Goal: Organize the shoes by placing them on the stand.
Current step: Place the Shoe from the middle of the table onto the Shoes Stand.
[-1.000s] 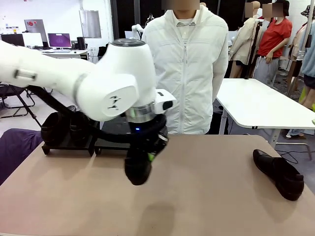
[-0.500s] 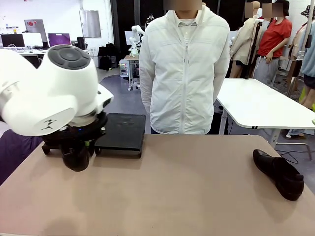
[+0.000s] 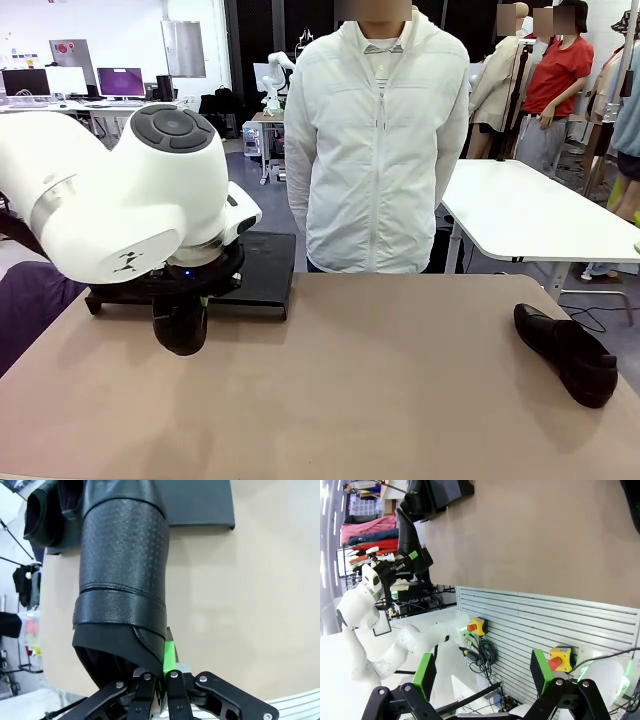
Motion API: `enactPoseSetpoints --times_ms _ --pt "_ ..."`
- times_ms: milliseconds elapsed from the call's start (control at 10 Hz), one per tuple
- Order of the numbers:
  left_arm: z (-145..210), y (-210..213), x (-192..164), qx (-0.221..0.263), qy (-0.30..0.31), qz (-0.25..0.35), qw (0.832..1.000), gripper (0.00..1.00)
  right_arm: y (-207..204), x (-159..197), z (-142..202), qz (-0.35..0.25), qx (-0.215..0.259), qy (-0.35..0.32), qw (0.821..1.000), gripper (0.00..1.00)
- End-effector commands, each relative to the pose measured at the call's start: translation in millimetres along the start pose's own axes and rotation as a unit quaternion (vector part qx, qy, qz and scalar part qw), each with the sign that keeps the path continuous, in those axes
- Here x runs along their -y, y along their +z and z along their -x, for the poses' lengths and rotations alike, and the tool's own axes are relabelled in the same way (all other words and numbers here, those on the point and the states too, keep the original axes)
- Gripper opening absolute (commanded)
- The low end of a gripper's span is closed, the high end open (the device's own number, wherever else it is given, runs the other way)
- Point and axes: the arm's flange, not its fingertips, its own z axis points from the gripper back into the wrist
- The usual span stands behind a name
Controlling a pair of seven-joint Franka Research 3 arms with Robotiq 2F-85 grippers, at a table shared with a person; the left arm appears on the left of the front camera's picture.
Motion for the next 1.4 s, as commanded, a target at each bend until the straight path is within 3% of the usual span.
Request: enactPoseSetpoints --times_ms 0,300,500,800,1100,1300 --pt "-26 -12 -4 -0.008 -0.057 0.009 0.998 0.00 0 0 0 -0.009 0.002 0.012 1.000 1.00" --pt "-144 -88 -5 0.005 -0.123 0.026 0.992 0.00 0 0 0 -0.009 0.002 0.012 1.000 1.00" --pt "-192 -132 -11 -0.003 -0.091 -0.005 0.996 0.00 0 0 0 -0.009 0.002 0.012 1.000 1.00" --pt "-216 -167 -4 0.011 -0.021 -0.033 0.999 0.00 0 0 0 -0.009 0.002 0.012 1.000 1.00" --pt "-219 -187 5 -0.020 -0.011 -0.047 0.999 0.00 0 0 0 -0.009 0.002 0.012 1.000 1.00" --pt "-218 -197 13 -0.017 -0.027 -0.031 0.999 0.00 0 0 0 -0.009 0.002 0.012 1.000 1.00"
